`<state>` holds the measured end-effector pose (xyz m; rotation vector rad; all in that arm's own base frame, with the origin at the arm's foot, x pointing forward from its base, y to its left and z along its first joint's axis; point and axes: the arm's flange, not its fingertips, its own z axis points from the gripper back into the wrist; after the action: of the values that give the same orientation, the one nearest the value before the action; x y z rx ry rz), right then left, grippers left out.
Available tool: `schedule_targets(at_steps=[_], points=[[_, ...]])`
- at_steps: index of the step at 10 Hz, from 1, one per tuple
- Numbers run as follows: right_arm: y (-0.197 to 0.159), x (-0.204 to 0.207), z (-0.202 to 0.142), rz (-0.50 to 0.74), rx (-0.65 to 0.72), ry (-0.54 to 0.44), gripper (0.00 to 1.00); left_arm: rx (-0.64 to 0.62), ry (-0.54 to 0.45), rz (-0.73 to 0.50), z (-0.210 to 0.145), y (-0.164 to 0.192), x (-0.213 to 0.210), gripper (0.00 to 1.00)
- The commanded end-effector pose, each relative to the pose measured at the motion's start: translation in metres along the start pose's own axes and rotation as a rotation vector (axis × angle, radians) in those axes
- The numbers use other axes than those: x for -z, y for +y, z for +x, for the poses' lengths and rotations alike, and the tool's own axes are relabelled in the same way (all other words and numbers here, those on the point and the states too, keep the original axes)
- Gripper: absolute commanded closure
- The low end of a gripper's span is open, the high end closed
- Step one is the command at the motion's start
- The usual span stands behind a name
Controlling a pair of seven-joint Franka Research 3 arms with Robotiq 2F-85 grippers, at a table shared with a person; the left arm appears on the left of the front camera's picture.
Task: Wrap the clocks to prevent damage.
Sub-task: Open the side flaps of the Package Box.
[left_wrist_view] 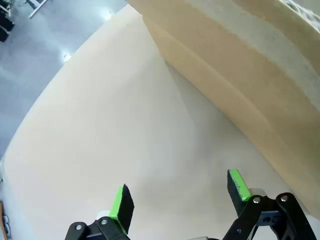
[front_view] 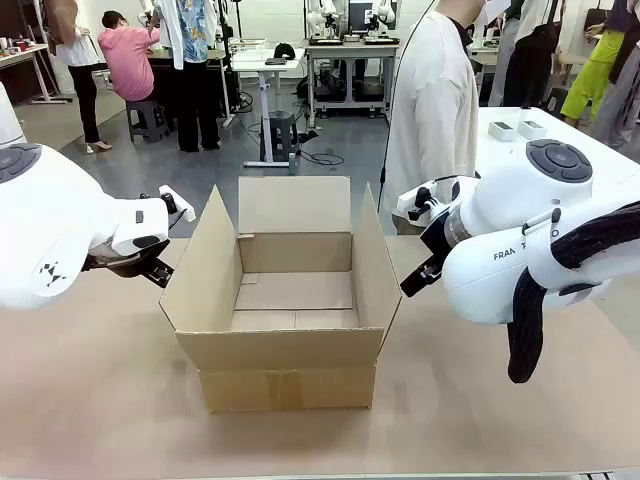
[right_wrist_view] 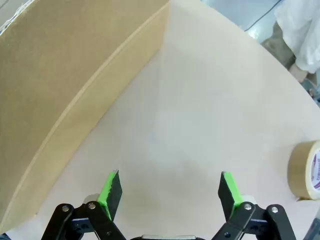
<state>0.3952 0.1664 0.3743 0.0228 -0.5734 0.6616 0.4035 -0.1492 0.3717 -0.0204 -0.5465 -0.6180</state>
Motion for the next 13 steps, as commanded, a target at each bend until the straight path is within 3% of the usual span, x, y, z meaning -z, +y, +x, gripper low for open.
schedule_targets(at_steps=[1,13], points=[[0.0,0.0,0.0,0.0,0.0,0.0,0.0,0.0,0.0,0.0,0.0,0.0,0.0,0.0],[0.0,0.0,0.0,0.0,0.0,0.0,0.0,0.0,0.0,0.0,0.0,0.0,0.0,0.0]])
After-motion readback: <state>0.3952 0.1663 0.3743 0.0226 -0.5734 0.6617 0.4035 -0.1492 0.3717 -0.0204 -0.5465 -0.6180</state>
